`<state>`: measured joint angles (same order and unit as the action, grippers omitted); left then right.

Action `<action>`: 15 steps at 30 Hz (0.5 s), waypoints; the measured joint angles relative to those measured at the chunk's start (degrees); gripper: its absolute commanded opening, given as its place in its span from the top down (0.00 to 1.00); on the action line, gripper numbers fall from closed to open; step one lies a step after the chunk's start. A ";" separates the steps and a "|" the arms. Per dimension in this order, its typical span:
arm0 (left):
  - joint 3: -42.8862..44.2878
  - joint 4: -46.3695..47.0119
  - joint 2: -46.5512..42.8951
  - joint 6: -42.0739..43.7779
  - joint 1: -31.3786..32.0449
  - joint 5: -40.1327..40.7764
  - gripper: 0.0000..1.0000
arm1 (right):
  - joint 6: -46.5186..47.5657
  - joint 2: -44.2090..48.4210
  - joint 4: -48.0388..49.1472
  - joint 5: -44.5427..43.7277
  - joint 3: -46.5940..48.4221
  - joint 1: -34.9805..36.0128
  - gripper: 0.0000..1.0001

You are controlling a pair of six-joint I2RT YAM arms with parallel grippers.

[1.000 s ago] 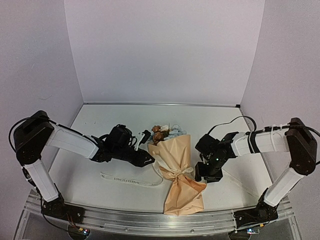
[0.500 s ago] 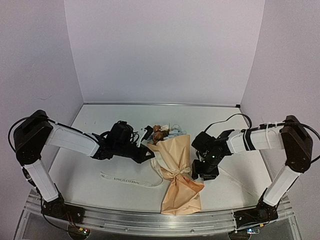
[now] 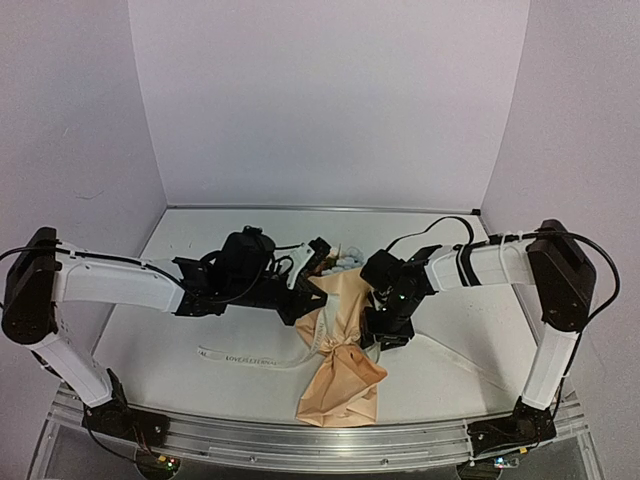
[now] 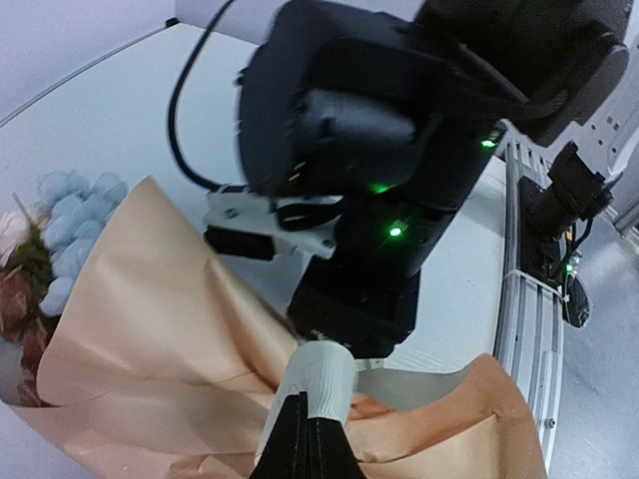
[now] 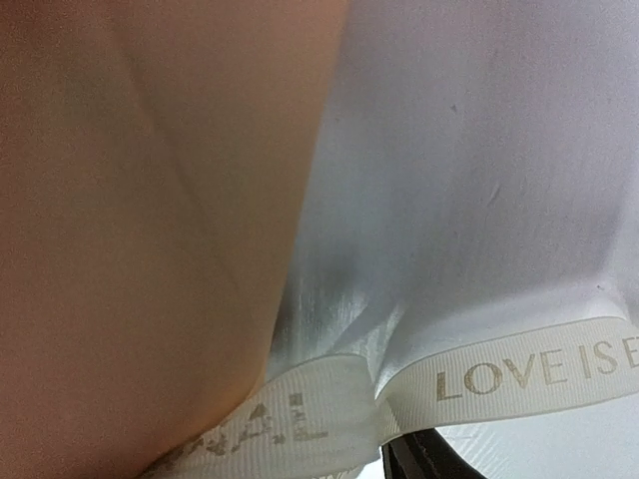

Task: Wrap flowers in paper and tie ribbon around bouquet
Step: Cross the half-tied ribbon over the folded bouquet.

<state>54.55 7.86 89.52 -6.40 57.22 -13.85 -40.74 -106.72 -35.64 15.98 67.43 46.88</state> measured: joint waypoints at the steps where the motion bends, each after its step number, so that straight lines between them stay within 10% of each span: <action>1: 1.61 -0.67 0.75 0.96 0.91 -0.09 1.00 | -0.06 -0.29 -0.01 0.11 0.24 0.08 0.54; 15: 12.37 -9.49 10.40 10.58 4.83 -5.97 0.99 | -1.05 8.81 -4.58 -5.20 -4.36 0.40 0.45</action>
<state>66.92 -1.63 99.92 4.17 62.06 -19.82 -41.79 -97.90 -40.22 10.78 63.08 47.29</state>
